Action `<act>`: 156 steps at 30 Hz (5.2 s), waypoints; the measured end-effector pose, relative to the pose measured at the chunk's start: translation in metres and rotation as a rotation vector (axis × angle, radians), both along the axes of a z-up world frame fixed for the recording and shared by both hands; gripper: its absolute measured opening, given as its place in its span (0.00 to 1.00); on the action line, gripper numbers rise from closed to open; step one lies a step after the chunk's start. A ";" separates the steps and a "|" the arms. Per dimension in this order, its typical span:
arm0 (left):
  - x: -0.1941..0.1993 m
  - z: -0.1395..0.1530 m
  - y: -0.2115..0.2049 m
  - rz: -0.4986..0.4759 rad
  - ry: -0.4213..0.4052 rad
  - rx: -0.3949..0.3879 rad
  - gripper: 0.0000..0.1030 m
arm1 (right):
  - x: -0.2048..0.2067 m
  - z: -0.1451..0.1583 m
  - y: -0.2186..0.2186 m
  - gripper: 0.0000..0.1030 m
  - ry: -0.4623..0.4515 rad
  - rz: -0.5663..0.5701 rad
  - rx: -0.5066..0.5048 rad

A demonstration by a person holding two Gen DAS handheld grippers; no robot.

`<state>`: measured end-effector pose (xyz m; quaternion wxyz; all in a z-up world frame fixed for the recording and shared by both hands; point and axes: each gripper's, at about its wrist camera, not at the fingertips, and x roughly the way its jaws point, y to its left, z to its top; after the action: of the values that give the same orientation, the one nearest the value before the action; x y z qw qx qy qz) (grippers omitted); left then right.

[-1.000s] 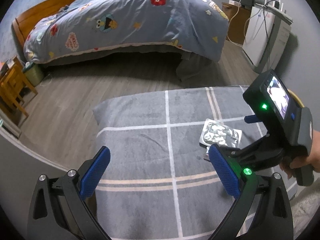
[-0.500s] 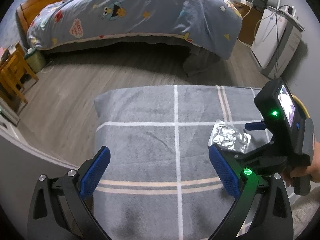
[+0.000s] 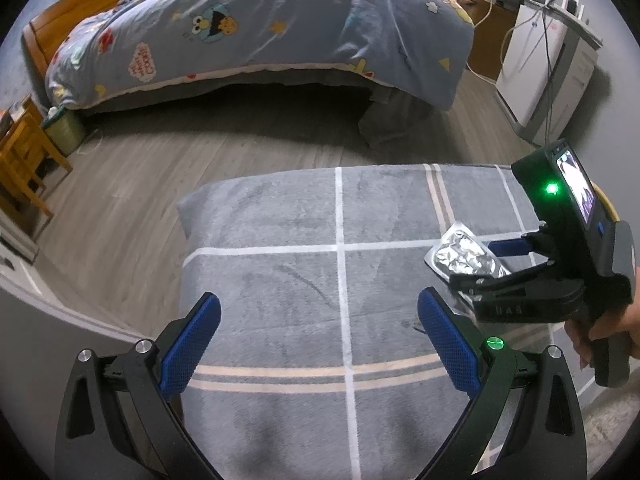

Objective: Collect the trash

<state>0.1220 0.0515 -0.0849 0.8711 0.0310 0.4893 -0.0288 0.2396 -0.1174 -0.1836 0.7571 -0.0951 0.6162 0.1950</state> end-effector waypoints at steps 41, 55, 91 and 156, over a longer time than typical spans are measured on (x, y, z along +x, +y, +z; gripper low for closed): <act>-0.002 -0.090 -0.110 -0.315 0.115 0.037 0.58 | -0.020 0.026 -0.101 0.65 -0.019 -0.265 0.083; -0.013 -0.034 -0.173 -0.412 -0.030 0.026 0.58 | -0.045 0.068 -0.181 0.65 -0.119 -0.440 0.146; -0.005 0.023 -0.329 -0.630 -0.123 -0.091 0.92 | -0.109 0.086 -0.383 0.86 -0.136 -0.857 0.121; -0.060 0.096 -0.273 -0.490 -0.159 -0.086 0.95 | -0.223 0.181 -0.334 0.94 -0.338 -0.810 0.069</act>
<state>0.0616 -0.2211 0.0108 0.8743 0.1139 0.3956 -0.2572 0.0169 -0.4517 -0.0031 0.8654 0.1486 0.4644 -0.1154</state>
